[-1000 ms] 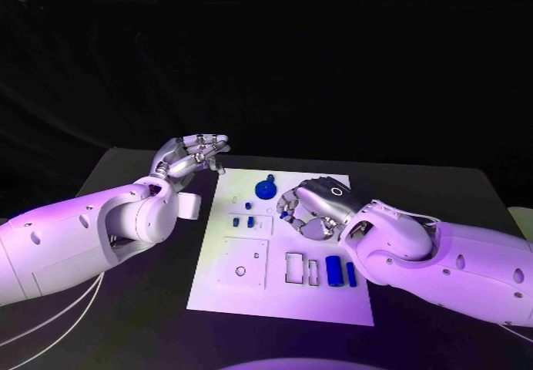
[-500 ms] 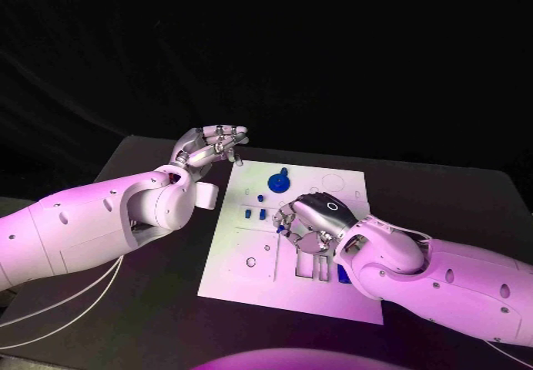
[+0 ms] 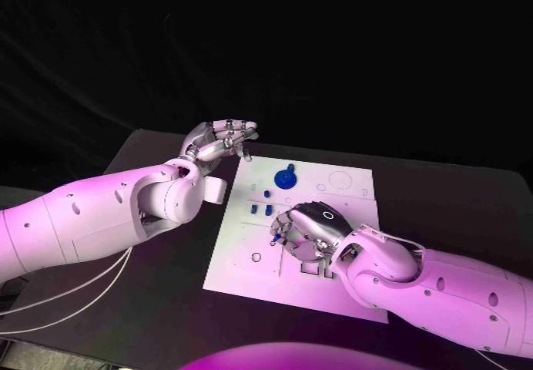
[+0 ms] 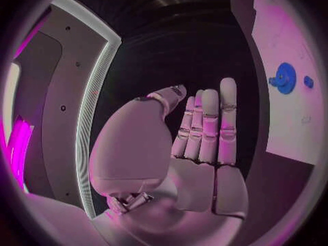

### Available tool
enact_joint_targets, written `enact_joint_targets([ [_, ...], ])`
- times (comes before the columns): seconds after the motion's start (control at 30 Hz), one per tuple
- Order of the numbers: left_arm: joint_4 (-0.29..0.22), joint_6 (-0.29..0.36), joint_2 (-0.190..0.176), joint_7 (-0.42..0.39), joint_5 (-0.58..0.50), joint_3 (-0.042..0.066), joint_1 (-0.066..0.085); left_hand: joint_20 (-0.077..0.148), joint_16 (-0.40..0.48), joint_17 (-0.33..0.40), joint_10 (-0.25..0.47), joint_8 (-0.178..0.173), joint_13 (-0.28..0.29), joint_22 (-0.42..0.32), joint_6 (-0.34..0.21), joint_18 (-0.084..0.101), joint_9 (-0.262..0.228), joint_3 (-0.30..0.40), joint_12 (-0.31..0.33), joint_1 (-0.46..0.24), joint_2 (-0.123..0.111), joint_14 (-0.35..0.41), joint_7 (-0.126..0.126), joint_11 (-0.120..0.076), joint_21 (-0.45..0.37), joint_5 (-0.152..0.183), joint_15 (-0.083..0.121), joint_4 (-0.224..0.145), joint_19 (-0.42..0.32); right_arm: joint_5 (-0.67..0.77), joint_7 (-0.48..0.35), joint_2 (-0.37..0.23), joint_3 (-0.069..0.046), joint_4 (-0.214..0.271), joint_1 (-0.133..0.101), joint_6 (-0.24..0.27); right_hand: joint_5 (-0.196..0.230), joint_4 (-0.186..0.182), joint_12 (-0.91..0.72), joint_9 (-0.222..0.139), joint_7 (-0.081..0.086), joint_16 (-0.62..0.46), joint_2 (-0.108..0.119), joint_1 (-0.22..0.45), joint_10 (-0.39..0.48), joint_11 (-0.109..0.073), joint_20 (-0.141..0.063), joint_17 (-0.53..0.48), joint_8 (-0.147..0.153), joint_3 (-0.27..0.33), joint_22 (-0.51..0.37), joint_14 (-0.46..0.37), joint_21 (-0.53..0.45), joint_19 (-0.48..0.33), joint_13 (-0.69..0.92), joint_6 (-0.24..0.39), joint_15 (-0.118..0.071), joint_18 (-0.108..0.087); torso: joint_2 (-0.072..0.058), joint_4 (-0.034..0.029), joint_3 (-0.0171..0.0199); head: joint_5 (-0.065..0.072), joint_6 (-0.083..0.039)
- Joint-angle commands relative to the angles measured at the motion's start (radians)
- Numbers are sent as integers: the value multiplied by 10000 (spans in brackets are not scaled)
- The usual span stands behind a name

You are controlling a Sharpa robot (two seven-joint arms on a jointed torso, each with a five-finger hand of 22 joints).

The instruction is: Assemble the parts on the task board

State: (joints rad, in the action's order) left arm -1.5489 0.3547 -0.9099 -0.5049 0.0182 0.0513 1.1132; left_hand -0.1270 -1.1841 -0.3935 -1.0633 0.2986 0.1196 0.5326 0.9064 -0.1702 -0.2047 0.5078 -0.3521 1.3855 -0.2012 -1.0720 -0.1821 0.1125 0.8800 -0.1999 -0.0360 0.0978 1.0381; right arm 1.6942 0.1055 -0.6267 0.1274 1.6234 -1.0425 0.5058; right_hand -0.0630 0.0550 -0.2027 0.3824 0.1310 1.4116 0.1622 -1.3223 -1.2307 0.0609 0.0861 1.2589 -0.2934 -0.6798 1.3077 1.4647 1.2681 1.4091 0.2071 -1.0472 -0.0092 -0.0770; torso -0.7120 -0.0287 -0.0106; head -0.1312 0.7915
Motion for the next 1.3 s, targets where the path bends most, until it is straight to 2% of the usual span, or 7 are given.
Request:
enact_joint_targets([
  [0.03, -23, -202, 27, -31, 132, 4, 1, 2, 36, 16, 97, -17, 16, -14, -66, -133, 13, -12, -53, 102, -4, 95, -37, 6, -48, -22, -8, -74, -87, -39, -185, 40, 1, -10, 27, 54, -28, -45, 61, 17, 6, 37, -53, 83, 27, -31, 18, 6, -40, -14, 895, 442, -70, -32, -5, 1, -84, 44, -4, -4, -7, -32, 25],
  [0.33, -24, -211, 20, -17, 147, 4, 1, 2, 36, 16, 97, -17, 16, -14, -66, -133, 13, -12, -53, 102, -4, 95, -37, 6, -48, -22, -8, -74, -87, -94, -221, 74, 6, -25, 53, -23, -32, -45, 64, 18, 7, 32, -57, 83, 29, -29, 18, -3, -39, -14, 898, 440, -64, -29, -6, 5, -83, 46, 5, -14, -17, -49, 67],
  [0.53, -10, -219, 22, -7, 153, 4, 1, 2, 36, 16, 97, -17, 16, -14, -66, -133, 13, -12, -53, 102, -4, 95, -37, 6, -48, -22, -8, -74, -87, -179, -272, 111, 17, -116, 70, -126, -37, -47, 70, 19, 11, 31, -64, 86, 34, -26, 18, -7, -34, -14, 892, 439, -78, -35, -6, 15, -81, 43, 4, -9, -8, -61, 73],
  [1.3, 18, -240, 39, 18, 158, 3, 1, -8, 44, 31, 142, -14, 19, -22, -77, -132, 16, -15, -70, 86, -3, 104, -46, 20, -62, -19, -19, -81, -92, -190, -230, 255, 52, -352, 99, -670, -34, -61, 91, 26, 23, 27, -92, 106, 48, -13, 22, -16, -24, -2, 884, 437, -98, -44, -7, 40, -72, 40, 3, -12, -12, -52, 129],
])
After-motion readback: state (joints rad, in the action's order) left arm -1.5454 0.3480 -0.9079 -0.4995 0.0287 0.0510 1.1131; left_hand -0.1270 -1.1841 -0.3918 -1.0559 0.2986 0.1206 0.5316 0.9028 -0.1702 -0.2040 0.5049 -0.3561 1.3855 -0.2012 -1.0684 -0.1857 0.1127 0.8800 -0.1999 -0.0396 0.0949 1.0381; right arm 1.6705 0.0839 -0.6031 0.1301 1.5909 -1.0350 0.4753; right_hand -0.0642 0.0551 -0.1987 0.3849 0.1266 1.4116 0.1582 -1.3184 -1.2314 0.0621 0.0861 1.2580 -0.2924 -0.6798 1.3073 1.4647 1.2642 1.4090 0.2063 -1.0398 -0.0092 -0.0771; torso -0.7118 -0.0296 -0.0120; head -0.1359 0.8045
